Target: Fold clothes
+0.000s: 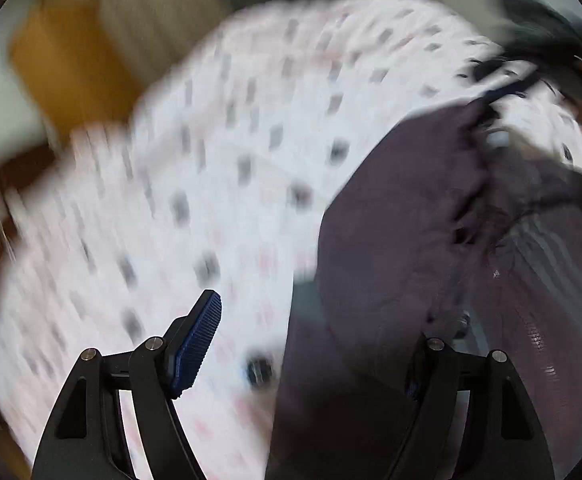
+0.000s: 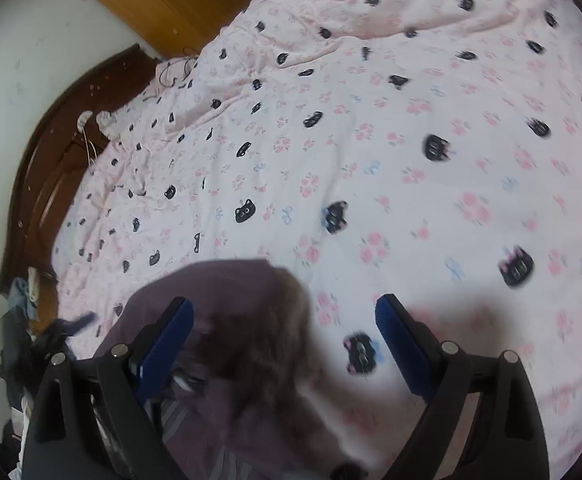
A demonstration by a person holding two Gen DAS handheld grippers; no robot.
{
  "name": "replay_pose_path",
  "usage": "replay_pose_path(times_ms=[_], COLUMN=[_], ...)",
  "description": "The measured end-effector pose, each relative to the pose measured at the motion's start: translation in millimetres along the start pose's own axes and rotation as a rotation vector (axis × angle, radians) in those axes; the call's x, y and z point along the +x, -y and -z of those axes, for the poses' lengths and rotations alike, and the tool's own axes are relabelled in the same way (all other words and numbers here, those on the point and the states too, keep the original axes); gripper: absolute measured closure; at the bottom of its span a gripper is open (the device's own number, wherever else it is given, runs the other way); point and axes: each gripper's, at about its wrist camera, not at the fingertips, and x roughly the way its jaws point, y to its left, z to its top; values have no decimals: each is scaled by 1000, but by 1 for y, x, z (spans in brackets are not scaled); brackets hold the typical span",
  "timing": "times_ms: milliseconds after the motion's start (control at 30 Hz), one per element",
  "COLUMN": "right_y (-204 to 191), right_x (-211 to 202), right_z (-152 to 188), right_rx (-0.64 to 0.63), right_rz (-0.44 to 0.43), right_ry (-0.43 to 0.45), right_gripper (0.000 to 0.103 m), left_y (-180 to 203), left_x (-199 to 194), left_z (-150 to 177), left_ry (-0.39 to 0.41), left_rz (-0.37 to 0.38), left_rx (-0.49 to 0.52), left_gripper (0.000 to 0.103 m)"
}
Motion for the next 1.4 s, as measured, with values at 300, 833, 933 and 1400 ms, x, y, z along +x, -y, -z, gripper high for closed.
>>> replay_pose_path(times_ms=[300,833,933,1400], right_y=[1,36,33,11], right_x=[13,85,102,33], right_z=[-16,-29,-24,-46], right_rx=[26,282,295,36], right_rz=[-21,-200,-251,-281], right_ry=[-12,-217,-265,-77], right_gripper=[9,9,9,81], left_y=[-67,-102,-92,-88], left_x=[-2,103,104,100], left_z=[1,30,27,-70], left_ry=[171,-350,-349,-92], left_rz=[594,832,858,625], left_rx=[-588,-1098,-1129,-764], left_gripper=[27,21,23,91])
